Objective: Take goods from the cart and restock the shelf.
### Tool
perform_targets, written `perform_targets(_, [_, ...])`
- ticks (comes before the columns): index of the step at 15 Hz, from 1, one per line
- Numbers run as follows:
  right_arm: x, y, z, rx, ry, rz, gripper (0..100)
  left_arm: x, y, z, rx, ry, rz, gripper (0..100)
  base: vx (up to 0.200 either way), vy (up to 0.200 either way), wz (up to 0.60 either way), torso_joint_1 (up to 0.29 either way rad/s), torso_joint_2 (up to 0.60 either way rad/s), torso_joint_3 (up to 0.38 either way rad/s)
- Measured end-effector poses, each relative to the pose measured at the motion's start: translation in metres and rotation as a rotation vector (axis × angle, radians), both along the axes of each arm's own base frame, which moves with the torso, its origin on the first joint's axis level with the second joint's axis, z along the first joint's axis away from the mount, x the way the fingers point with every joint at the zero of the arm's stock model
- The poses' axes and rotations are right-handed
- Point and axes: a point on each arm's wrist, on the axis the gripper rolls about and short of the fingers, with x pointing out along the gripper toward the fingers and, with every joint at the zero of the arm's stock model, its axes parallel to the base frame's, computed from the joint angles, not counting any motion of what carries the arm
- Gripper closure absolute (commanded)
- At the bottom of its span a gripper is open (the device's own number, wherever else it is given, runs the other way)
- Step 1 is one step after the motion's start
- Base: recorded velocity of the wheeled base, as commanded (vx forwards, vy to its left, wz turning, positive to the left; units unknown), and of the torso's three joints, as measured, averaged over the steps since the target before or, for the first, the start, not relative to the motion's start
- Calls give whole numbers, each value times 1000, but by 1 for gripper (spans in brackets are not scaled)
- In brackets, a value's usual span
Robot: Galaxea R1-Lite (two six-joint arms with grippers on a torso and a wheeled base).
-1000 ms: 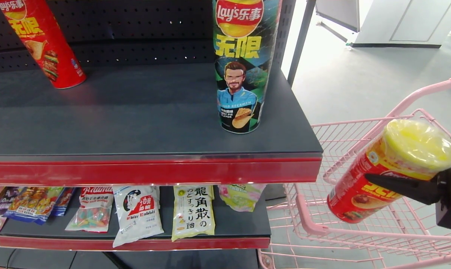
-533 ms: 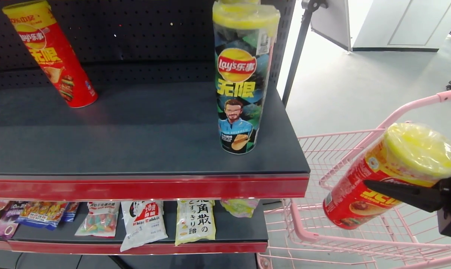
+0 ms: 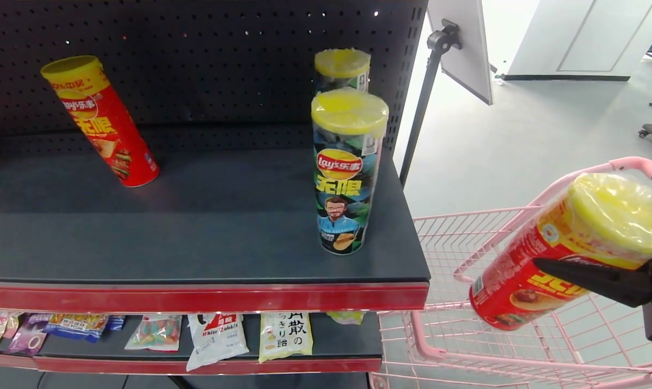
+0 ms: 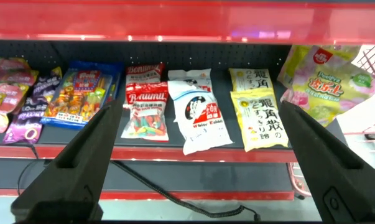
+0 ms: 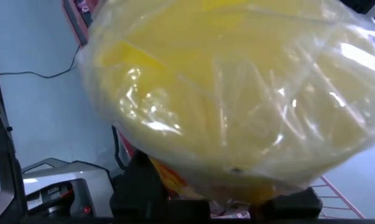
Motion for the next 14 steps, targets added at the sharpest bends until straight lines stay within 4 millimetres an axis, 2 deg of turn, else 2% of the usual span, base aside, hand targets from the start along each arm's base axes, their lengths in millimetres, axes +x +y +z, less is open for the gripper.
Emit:
perform_targets(5, [-9, 1, 4, 19, -12, 42, 100, 0, 0, 0, 0, 1, 0, 0, 0, 0, 0, 11, -22, -12])
perform_targets(10, [-32, 20, 6, 67, 31, 166, 100, 0, 0, 0, -1, 1, 0, 0, 0, 0, 0, 0, 0, 0])
perform_targets(14, [-47, 34, 13, 82, 25, 196, 100, 0, 0, 0, 0, 1, 0, 0, 0, 0, 0, 0, 0, 0])
